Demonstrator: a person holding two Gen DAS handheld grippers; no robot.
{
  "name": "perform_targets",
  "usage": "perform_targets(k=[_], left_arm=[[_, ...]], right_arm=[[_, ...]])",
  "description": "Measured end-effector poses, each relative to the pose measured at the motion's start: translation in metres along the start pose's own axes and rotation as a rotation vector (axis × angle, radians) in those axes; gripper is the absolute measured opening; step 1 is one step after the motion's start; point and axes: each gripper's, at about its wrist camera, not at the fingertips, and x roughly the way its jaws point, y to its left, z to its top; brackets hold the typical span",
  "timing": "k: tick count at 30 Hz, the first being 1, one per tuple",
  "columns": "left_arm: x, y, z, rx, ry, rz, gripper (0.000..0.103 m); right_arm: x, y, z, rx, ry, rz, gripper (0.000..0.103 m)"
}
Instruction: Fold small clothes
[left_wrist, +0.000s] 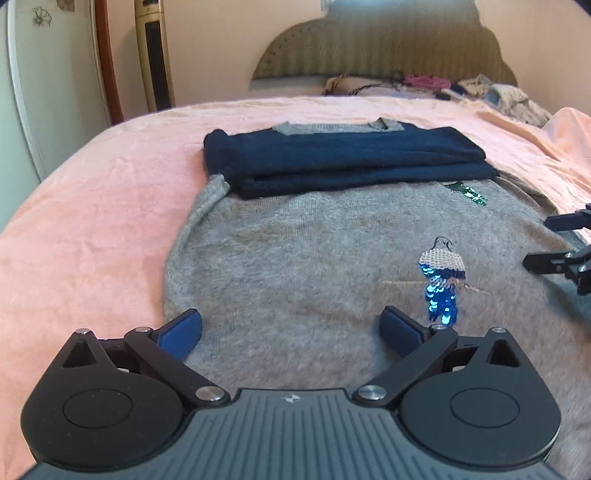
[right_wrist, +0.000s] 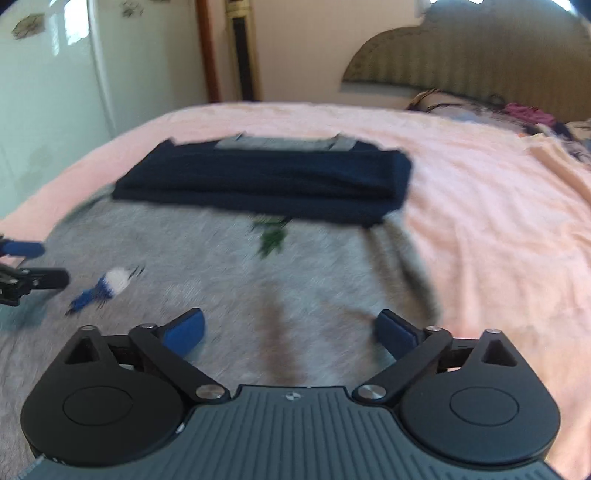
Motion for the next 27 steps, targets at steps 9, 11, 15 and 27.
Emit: perform_targets(k=[9,11,15,27], left_arm=[[-0.052,0.052,-0.028,-0.289,0.039,-0.025,0.103],[-0.067,0.063,-0.041,-0.388,0.01,-0.08,0.103],[-0.07,0.084,-0.049,-0.642,0.002,-0.258,0.103],[-0.046,0.077,-0.019,-0.529,0.108,-0.045,0.004]], right_arm=[[-0.06,-0.044,-0.015,0.211,-0.009,0.052,0.1],[-0.076,-0.059,-0.031,0.294,0.015,0.05,0.1],[-0.097,-0.086,-0.057,0.44,0.035,0.14,0.097],[-0.08,-0.097,-0.046,0.477,0.135,0.247,0.013]])
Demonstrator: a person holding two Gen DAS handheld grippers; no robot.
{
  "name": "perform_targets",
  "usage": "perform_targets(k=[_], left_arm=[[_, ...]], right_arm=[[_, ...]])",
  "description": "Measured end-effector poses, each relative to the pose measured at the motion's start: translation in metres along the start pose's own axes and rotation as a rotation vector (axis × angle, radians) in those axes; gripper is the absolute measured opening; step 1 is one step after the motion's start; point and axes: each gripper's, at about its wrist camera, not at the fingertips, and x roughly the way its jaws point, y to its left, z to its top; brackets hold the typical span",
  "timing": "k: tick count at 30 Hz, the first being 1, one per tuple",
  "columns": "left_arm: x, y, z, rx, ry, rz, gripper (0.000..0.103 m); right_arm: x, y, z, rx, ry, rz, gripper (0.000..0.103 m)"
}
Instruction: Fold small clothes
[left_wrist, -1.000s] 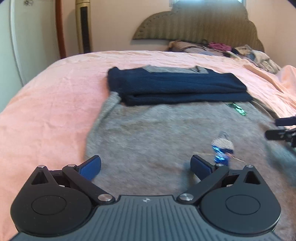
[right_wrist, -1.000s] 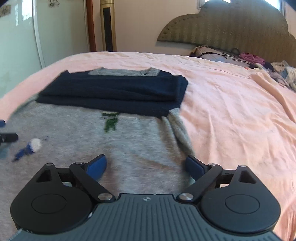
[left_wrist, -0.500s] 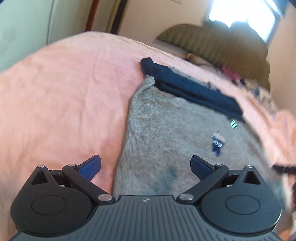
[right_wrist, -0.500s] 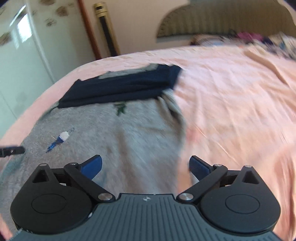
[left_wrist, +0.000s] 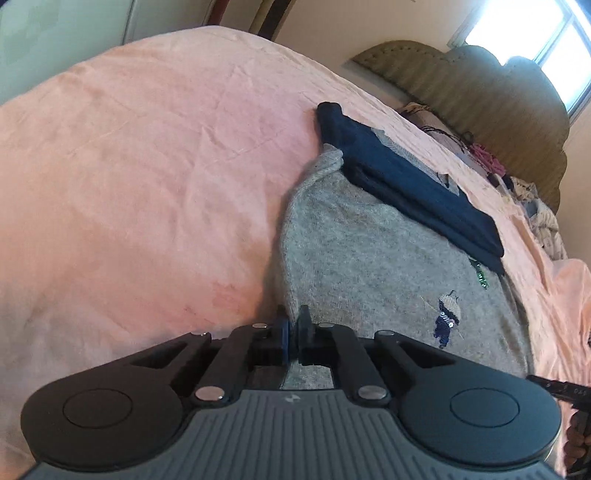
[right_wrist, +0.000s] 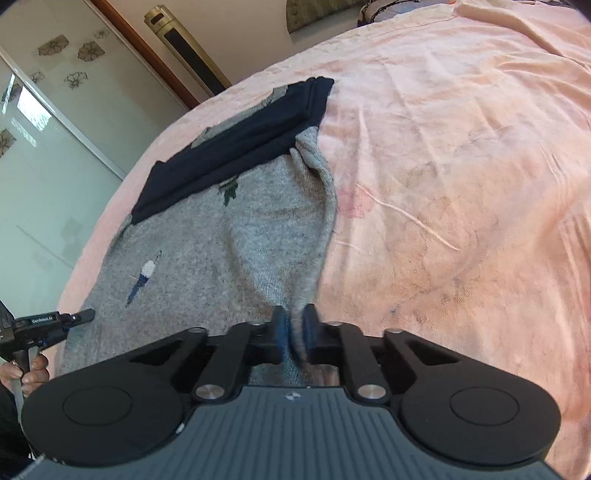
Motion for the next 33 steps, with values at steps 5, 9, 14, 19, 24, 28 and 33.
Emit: perform_targets(k=[5,9,14,19,24,28,33], left_arm=[[-0.011,0.004,-0.002,0.086,-0.027,0.06,0.003],[-0.013,0.008,-0.013,0.098,-0.037,0.038,0.004],[-0.031,0.033,-0.03,-0.06,0.061,-0.138,0.017],[-0.034,0.04,-0.048,-0.19,0.08,-0.242,0.023],[-0.036,0.029,-0.044,-0.104,0.055,-0.15,0.006],[-0.045,0.035,-0.044,-0.038,0.05,-0.103,0.005],[-0.048,0.048,-0.053,-0.114,0.103,-0.249,0.014]], right_arm=[[-0.021,-0.002,0.009,-0.04,-0.043,-0.055,0.007],[-0.014,-0.02,-0.001,0.002,-0.018,-0.046,0.006],[-0.034,-0.025,-0.016,0.12,-0.024,0.081,0.055],[-0.038,-0.012,-0.041,0.119,0.064,0.171,0.058],[-0.026,-0.004,-0.04,0.069,0.127,0.157,0.01],[-0.049,-0.014,-0.035,0.041,0.081,0.076,0.009],[-0.044,-0.031,-0.044,0.13,0.088,0.116,0.011]])
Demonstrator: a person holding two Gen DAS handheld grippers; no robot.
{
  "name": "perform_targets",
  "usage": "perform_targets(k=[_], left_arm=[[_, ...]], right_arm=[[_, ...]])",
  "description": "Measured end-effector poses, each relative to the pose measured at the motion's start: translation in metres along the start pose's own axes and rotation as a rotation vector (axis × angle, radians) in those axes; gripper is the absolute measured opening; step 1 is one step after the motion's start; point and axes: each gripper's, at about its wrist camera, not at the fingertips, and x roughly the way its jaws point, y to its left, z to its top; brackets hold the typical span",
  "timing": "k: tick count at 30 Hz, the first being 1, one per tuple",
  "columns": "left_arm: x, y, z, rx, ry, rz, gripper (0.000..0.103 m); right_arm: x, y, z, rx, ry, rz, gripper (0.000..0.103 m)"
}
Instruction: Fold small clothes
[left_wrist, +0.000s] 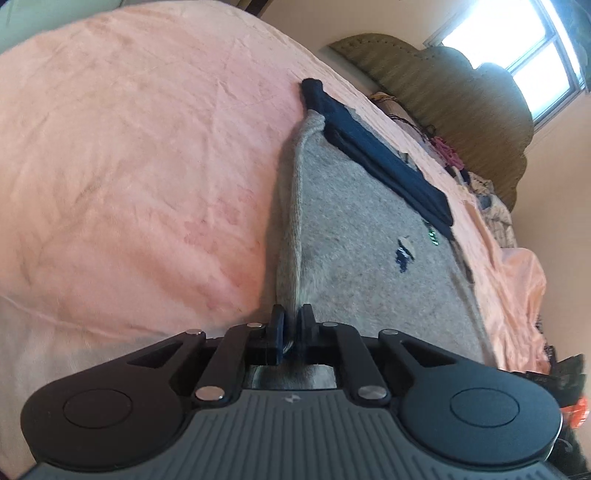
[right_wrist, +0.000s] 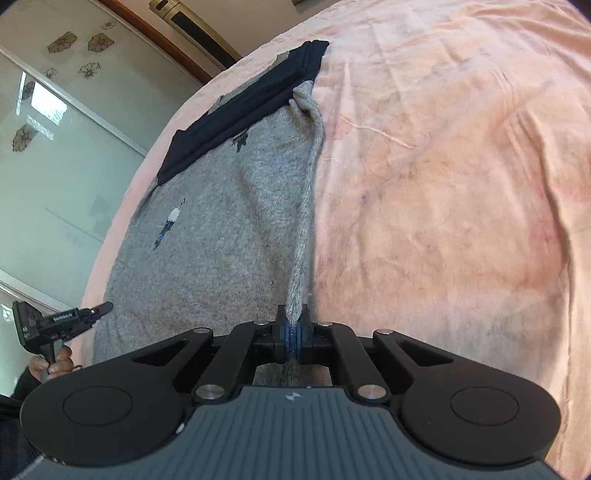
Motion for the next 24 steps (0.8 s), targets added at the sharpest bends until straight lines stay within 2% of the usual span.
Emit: perform_targets(k=[1,2,3,4,5,7,8,9,10,11,15,18,19,21,23,24], left_arm=[[-0.004,0.005,-0.003,-0.036,0.012,-0.044,0.026],[-0.008,0.01,-0.006,-0.077,0.017,-0.087,0.043],[-0.011,0.014,-0.01,-0.117,0.023,-0.13,0.052],[-0.014,0.017,-0.015,-0.142,0.023,-0.162,0.061],[-0.016,0.018,-0.019,-0.156,0.023,-0.178,0.06],[-0.015,0.015,-0.024,-0.158,0.016,-0.177,0.059],[-0.014,0.014,-0.024,-0.155,0.009,-0.17,0.051],[-0.013,0.012,-0.024,-0.15,0.012,-0.149,0.04],[-0.01,0.011,-0.022,-0.141,0.03,-0.113,0.018],[-0.01,0.013,-0.02,-0.133,0.038,-0.088,0.009],[-0.03,0.017,-0.012,-0.07,0.007,-0.027,0.004],[-0.033,0.024,-0.013,-0.027,0.047,0.009,0.004],[-0.032,0.027,-0.015,-0.034,0.061,0.012,0.004],[-0.033,0.032,-0.023,-0.064,0.086,-0.032,0.006],[-0.035,0.035,-0.028,-0.103,0.096,-0.073,0.019],[-0.037,0.038,-0.032,-0.125,0.099,-0.103,0.024]], right_arm=[[-0.002,-0.001,-0.003,0.019,-0.002,0.018,0.022],[-0.006,-0.001,-0.007,0.031,-0.003,0.051,0.031],[-0.01,-0.001,-0.012,0.037,0.001,0.092,0.052],[-0.014,0.0,-0.017,0.041,0.012,0.132,0.066],[-0.014,0.003,-0.024,0.047,0.038,0.173,0.069],[-0.009,0.008,-0.036,0.055,0.08,0.201,0.067],[-0.008,0.012,-0.04,0.05,0.081,0.209,0.067],[-0.006,0.015,-0.042,0.05,0.089,0.204,0.056],[-0.002,0.017,-0.042,0.045,0.108,0.182,0.026],[0.002,0.018,-0.043,0.034,0.132,0.152,0.01],[-0.007,0.021,-0.038,-0.025,0.121,0.098,0.01],[-0.019,0.016,-0.036,-0.036,0.116,0.053,0.01],[-0.018,0.013,-0.036,-0.02,0.121,0.063,0.01],[-0.012,0.004,-0.039,0.015,0.126,0.098,0.01],[-0.013,0.001,-0.041,0.048,0.107,0.126,0.02],[-0.014,0.0,-0.042,0.061,0.094,0.155,0.033]])
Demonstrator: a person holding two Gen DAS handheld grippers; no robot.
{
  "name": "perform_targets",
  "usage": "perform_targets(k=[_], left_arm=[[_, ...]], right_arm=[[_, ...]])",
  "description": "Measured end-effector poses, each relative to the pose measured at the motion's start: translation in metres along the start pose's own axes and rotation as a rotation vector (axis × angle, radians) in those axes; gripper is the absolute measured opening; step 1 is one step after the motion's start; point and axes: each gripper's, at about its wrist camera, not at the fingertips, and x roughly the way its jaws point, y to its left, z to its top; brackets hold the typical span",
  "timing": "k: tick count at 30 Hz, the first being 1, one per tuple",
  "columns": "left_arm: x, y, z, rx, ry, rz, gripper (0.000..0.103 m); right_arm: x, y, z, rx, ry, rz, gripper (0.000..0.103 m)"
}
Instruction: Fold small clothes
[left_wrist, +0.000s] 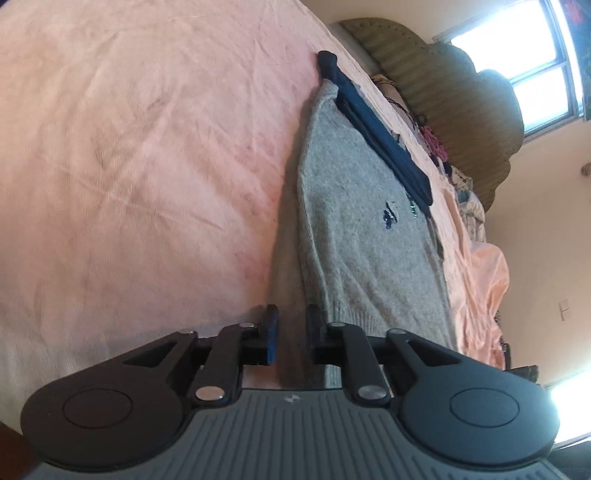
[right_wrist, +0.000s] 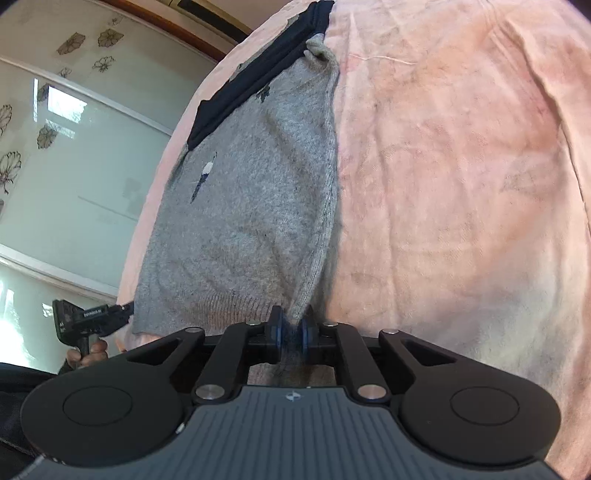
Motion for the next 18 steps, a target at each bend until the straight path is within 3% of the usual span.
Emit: perform_targets(k=[1,2,4,5,9,13,15,18], left_arm=[[-0.001,0.001,-0.003,-0.015,0.001,-0.029,0.037],[-0.001,0.0,-0.005,-0.029,0.002,-0.062,0.054],[-0.002,-0.003,-0.008,-0.042,0.001,-0.127,0.076],[-0.002,-0.004,-0.008,-0.049,0.002,-0.151,0.079],[0.006,-0.001,-0.009,-0.093,0.002,-0.179,0.079],[0.017,-0.009,-0.006,-0.072,-0.011,-0.171,0.077],[0.023,-0.015,-0.004,-0.046,0.0,-0.168,0.067],[0.034,-0.019,-0.004,-0.021,0.035,-0.142,0.039]], right_arm=[[-0.001,0.0,-0.001,0.007,-0.006,0.023,0.045],[0.0,0.001,-0.003,0.012,-0.006,0.041,0.048],[0.001,0.002,-0.005,0.008,0.007,0.044,0.052],[0.002,0.003,-0.004,0.007,0.01,0.044,0.052],[0.003,0.003,-0.003,0.011,0.009,0.065,0.062],[0.004,0.006,-0.007,0.012,-0.004,0.101,0.074],[0.007,0.007,-0.006,0.011,-0.006,0.109,0.076],[0.011,0.006,-0.002,0.017,-0.011,0.129,0.076]])
